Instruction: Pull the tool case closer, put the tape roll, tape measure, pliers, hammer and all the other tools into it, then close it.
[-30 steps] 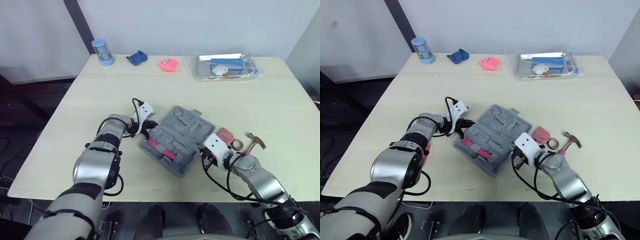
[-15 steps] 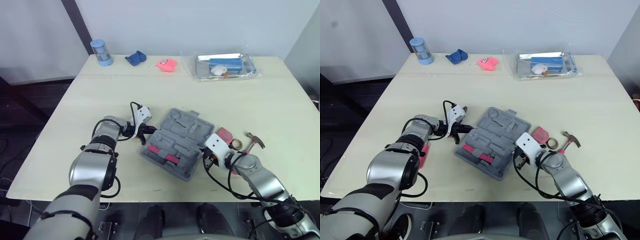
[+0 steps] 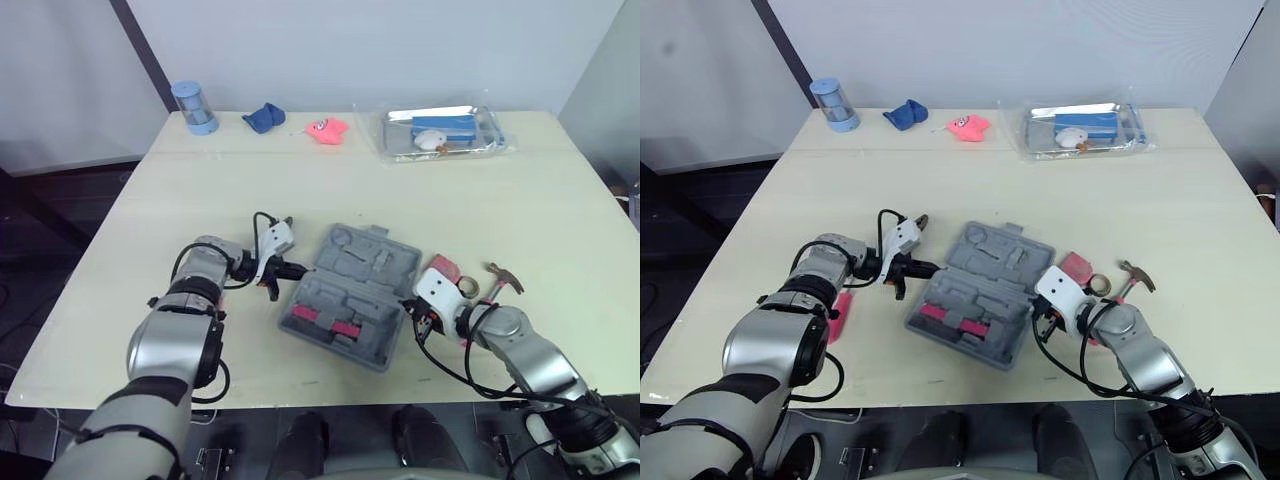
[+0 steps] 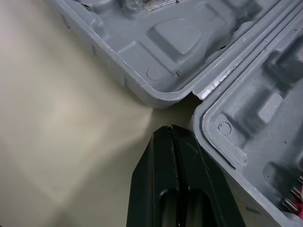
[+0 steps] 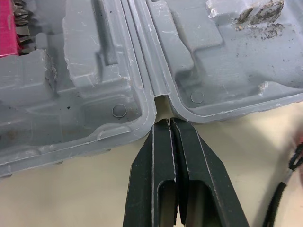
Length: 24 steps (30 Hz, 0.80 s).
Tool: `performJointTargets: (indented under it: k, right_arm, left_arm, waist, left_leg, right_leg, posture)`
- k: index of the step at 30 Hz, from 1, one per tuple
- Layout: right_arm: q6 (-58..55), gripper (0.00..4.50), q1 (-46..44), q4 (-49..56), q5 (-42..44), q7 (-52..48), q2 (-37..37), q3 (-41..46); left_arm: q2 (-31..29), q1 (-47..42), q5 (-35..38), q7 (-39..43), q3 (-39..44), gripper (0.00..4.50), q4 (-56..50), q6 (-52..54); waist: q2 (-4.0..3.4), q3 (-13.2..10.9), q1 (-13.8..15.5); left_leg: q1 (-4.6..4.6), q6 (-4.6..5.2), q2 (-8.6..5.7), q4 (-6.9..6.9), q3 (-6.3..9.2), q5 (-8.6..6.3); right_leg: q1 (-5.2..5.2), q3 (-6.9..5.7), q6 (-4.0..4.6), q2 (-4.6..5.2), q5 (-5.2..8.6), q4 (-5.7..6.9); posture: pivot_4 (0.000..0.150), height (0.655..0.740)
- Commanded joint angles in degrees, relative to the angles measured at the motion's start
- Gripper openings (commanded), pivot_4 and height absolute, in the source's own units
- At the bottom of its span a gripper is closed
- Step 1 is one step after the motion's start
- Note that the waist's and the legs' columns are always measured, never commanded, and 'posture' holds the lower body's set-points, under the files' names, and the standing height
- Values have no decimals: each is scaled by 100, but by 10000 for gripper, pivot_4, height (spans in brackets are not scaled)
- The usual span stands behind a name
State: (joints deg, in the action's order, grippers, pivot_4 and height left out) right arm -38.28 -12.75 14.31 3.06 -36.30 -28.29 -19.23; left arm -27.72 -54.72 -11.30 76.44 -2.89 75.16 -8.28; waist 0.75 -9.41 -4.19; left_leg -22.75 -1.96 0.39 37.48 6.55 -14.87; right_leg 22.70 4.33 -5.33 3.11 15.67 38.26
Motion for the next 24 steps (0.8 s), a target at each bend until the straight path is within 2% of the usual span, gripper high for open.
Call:
performJointTargets:
  k: [1,6,17,24]
  right_arm:
    - [192,547,3,111,111,-122,-2,113]
    - [356,547,95,110,222,-307,-107,184]
    - [627,547,131,-63,280,-509,-181,231]
    - [790,547,209,-162,336,-751,-348,238]
  left_arm:
    - [-43,228,-33,340,-145,0,-4,-31]
    - [-137,500,70,699,-152,0,-195,-86]
    - [-246,1136,400,852,-208,0,-917,70]
    - [-309,2010,782,942,-280,0,-2408,698]
  waist:
    - [0,0,1]
    - [-2,2,-1]
    - [-2,5,4]
    - [-11,11,5]
  left_leg:
    - [0,0,0,0,0,0]
    - [4,0,0,0,0,0]
    - [15,5,1,2,-1,-3]
    - [17,21,2,2,-1,-12]
  right_leg:
    - [0,0,0,0,0,1]
    - [0,0,3,0,1,6]
    - [0,-1,7,0,4,25]
    - [0,-1,9,1,5,28]
  posture:
    - [1500,7400]
    - [1500,7400]
    - [1500,7400]
    - [1500,7400]
